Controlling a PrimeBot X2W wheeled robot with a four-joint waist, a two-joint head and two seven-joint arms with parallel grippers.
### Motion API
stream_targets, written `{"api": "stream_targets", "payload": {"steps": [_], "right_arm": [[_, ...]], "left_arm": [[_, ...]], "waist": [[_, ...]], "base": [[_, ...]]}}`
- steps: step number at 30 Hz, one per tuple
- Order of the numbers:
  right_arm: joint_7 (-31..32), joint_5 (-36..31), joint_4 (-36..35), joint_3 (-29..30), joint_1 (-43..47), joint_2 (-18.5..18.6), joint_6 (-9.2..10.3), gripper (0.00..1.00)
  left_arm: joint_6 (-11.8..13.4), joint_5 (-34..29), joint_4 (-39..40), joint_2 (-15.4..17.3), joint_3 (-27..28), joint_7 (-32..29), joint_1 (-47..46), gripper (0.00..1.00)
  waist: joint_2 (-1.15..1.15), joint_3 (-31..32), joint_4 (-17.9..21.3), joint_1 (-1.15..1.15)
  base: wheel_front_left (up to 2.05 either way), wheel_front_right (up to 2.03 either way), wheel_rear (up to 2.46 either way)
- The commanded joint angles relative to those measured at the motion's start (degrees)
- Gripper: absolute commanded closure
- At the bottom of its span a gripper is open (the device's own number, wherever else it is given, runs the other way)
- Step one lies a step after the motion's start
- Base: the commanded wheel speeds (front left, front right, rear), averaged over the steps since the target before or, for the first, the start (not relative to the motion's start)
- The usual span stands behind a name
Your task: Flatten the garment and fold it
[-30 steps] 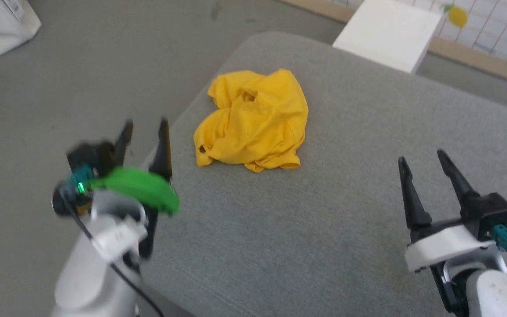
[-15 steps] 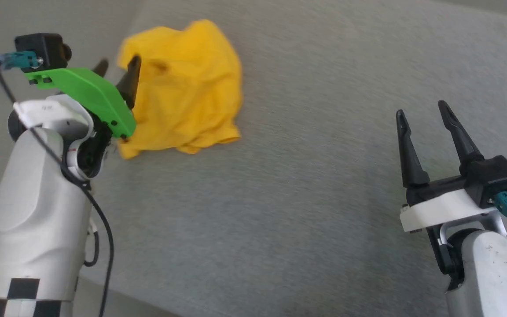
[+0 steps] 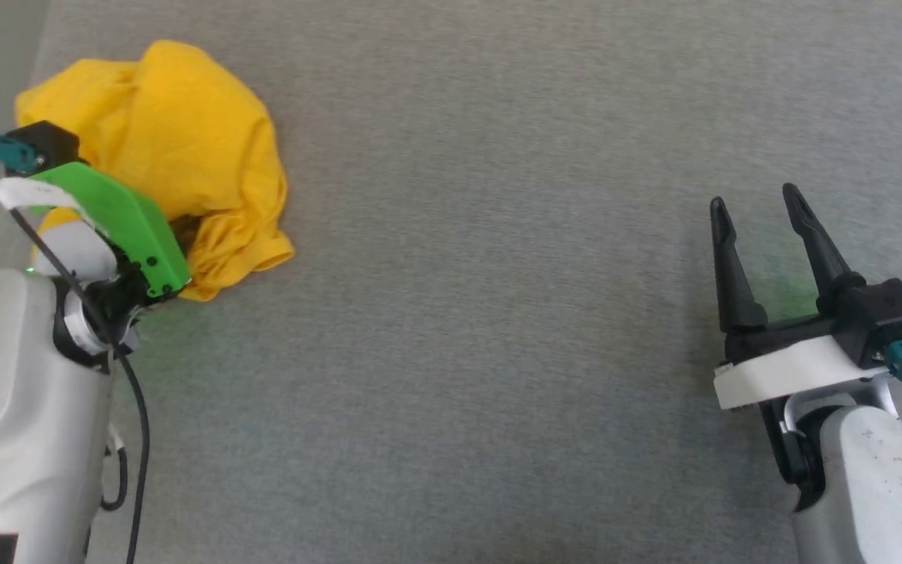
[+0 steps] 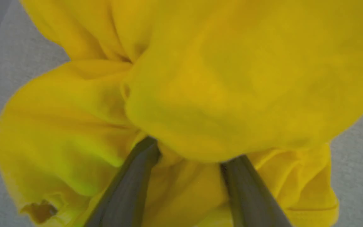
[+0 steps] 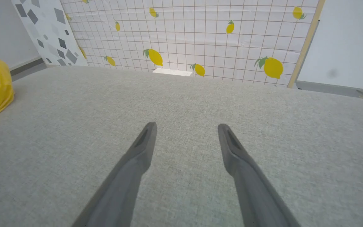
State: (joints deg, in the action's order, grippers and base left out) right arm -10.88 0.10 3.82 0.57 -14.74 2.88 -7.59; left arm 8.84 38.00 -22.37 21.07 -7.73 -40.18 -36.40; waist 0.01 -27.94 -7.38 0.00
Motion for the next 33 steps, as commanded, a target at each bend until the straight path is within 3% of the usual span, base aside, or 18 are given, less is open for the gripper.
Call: {"api": "stream_targets", "payload": {"steps": [1, 4, 10, 15, 20, 27, 33], "right_arm": [[-0.6, 0.5, 0.3, 0.1, -0.8, 0.0, 0.1, 0.0], [-0.9, 0.6, 1.0, 0.3, -0.3, 0.0, 0.1, 0.0], [-1.2, 1.2, 2.4, 1.2, 2.1, 0.0, 0.1, 0.0], [-0.8, 1.6, 3.1, 2.3, 5.1, 0.0, 0.1, 0.0], [0.4, 1.8, 2.3, 3.4, 8.3, 0.0, 0.1, 0.0], [2.9, 1.2, -0.4, 4.0, 11.8, 0.0, 0.1, 0.0], [4.7, 1.2, -2.4, 3.9, 13.3, 0.0, 0.1, 0.0]], "left_arm": [[0.4, -1.2, -1.0, -0.6, -1.2, 1.0, 3.3, 1.0], [1.2, -4.9, 1.4, 1.0, -0.3, 10.1, 3.1, 1.0], [2.5, -13.8, 3.8, 2.5, 0.3, 34.4, 1.8, 1.0], [0.5, -17.3, 4.9, 1.8, -2.5, 44.2, 0.3, 1.0], [-1.3, -18.9, 6.9, -1.0, -6.7, 46.5, -1.6, 1.0], [-4.9, -18.4, 8.1, -8.2, -13.8, 46.3, -4.5, 1.0], [-8.5, -16.5, 3.7, -14.5, -20.1, 44.6, -4.2, 1.0]], "waist": [[-0.01, 1.0, 0.7, 0.0], [-0.01, 3.4, 0.5, 0.0], [-0.01, 11.2, 0.4, 0.0], [-0.01, 18.0, 1.6, 0.0], [-0.01, 23.3, 4.7, 0.0], [-0.01, 26.9, 11.6, 0.0], [-0.01, 27.9, 18.1, 0.0]], "base": [[0.0, 0.0, 0.0], [0.0, 0.0, 0.0], [0.0, 0.0, 0.0], [0.0, 0.0, 0.0], [0.0, 0.0, 0.0], [0.0, 0.0, 0.0], [0.0, 0.0, 0.0]]}}
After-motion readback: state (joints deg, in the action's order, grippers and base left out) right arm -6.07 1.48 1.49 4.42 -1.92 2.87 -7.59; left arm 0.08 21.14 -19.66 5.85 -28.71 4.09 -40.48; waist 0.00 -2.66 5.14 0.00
